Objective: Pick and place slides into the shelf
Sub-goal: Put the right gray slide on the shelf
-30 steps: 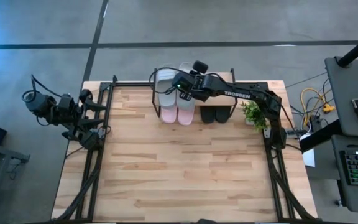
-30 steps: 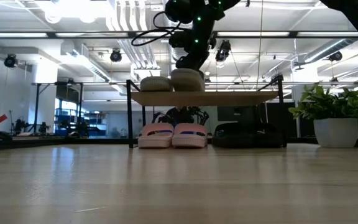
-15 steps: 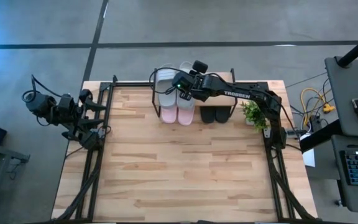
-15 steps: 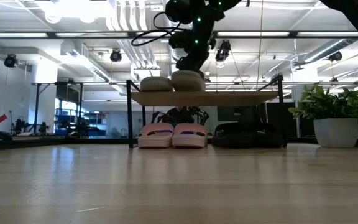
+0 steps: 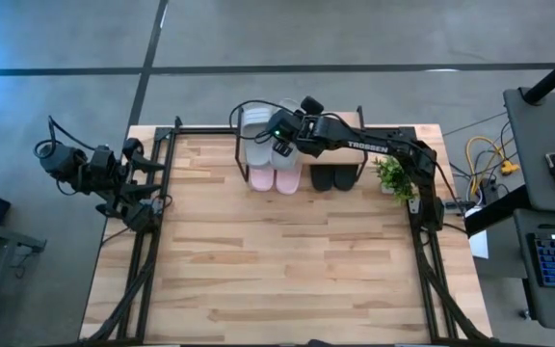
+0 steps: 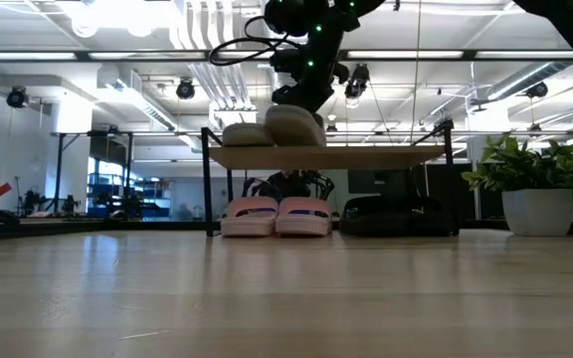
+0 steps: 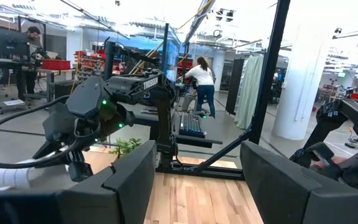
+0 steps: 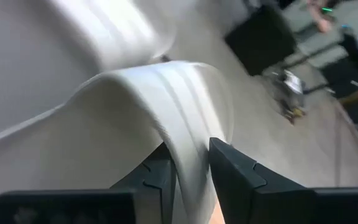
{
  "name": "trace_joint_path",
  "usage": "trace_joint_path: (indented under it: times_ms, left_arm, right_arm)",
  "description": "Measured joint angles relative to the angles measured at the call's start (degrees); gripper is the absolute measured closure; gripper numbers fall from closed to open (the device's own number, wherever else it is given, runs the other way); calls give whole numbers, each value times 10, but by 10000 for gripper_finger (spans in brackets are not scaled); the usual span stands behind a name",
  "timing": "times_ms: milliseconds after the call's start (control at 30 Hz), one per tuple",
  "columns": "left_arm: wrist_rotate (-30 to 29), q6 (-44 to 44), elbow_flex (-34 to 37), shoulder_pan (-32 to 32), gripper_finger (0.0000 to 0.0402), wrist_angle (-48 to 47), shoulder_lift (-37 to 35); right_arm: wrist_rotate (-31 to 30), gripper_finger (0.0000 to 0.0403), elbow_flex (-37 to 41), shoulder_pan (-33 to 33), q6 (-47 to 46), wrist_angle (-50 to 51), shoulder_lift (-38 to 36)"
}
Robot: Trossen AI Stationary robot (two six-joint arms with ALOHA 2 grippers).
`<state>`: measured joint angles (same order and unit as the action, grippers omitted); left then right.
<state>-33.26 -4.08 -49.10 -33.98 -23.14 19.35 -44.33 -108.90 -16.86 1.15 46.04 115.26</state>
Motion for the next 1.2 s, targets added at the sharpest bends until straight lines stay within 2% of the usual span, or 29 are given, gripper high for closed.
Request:
trace_joint_path:
  times_ms: [67, 267, 467, 1000, 1133, 1200]
  left_arm:
    - [0, 0, 0, 0, 181, 0, 0]
    - [0, 0, 0, 0, 181, -1, 0]
    - [0, 0, 0, 0, 181, -2, 0]
    - [0, 0, 0, 0, 181, -2, -1]
    - [0, 0, 0, 0, 181, -1, -1]
    - [0, 0, 0, 0, 181, 0, -1]
  right_arm:
    - [24, 305, 0, -1, 17, -1, 0]
    - [23, 270, 3, -1, 45, 0, 0]
    - [-45, 247, 3, -2, 69, 5, 0]
    - [-46, 241, 6, -2, 59, 4, 0]
    - [-13, 241, 6, -4, 58, 5, 0]
    - [-15, 241, 6, -4, 50, 7, 0]
